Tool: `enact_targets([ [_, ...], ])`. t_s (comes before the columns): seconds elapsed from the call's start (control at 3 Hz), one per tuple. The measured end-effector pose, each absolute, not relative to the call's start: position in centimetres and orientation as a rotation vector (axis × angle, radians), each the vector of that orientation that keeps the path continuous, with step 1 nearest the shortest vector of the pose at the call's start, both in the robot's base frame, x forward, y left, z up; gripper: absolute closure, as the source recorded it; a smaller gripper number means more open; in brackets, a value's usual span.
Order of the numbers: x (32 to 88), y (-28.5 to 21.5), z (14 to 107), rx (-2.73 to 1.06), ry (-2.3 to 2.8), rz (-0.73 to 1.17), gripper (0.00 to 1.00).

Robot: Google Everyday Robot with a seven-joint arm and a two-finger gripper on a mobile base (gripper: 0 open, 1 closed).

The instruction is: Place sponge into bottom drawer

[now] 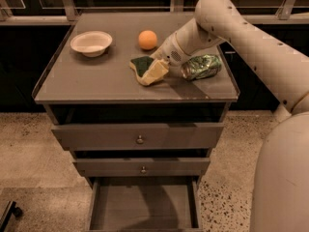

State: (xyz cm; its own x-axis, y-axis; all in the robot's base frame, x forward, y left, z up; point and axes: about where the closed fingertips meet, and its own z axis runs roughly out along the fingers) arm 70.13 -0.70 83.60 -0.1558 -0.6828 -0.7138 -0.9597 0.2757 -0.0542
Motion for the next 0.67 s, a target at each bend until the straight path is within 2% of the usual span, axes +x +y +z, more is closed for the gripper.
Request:
enact_targets([
  [0.33,70.12,-0.7,83.6,-1.476,1.914,0.559,0.88],
  [0.67,70.12,-0.7,83.59,-1.476,1.914,0.559,1.0],
])
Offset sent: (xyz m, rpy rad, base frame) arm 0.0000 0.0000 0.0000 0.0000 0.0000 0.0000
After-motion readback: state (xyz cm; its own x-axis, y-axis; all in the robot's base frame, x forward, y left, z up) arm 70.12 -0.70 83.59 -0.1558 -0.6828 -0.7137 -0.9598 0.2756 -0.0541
